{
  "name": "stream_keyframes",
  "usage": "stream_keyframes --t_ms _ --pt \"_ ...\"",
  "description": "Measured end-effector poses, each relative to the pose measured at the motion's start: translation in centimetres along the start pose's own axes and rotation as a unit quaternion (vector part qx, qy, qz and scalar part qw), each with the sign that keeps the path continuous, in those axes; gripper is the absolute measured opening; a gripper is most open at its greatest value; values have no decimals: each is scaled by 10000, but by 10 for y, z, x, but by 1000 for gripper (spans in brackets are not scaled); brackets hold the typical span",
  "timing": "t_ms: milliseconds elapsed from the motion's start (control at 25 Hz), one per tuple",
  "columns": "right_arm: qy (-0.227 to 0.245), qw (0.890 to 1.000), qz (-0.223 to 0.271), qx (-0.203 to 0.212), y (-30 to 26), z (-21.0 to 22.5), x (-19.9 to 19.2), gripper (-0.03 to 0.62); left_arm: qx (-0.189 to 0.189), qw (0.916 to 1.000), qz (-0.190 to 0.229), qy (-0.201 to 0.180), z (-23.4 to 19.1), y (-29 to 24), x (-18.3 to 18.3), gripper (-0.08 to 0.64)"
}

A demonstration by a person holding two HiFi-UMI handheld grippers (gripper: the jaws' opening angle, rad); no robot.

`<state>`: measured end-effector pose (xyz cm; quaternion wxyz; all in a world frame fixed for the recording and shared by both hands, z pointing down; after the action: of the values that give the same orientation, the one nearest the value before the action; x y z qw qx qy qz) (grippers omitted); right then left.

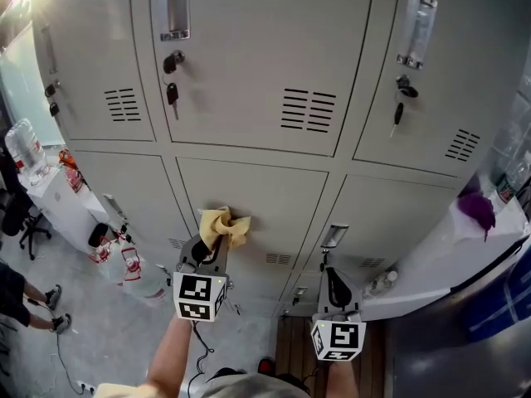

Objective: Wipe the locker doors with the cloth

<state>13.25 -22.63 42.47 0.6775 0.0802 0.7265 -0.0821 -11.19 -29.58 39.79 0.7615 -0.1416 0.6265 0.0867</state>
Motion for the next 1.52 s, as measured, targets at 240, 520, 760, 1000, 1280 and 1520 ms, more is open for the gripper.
stream_keyframes --t_ms 240,520,760,1000,1280,1520 --pt "-8 9999 18 119 -5 -8 2 25 204 9998 -76 18 -13 5 -8 77" --pt "10 9998 28 210 -7 -12 4 25 232 9997 -92 -24 -13 7 -7 77" --pt "29 9998 49 184 -2 -10 4 25 102 9999 62 0 -3 19 0 77" --pt "-17 10000 8 67 7 -9 2 25 -7 9999 163 0 7 38 3 77" --pt "-90 9998 -92 -148 24 -3 -5 25 -307 9994 114 89 31 51 -7 77" --pt "-85 9991 -200 -354 37 5 -14 25 -689 9974 39 188 61 50 -16 77"
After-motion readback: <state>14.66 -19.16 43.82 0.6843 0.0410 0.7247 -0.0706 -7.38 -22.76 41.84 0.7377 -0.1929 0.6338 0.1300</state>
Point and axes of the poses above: the fingertips, and each gripper's own axes: y backward along the fingers, z to its right, x out of its top, the point moved 1 cm from there along y, backward along the fingers, and after that the axes turned 2 degrees about -y, right-handed, at the moved point
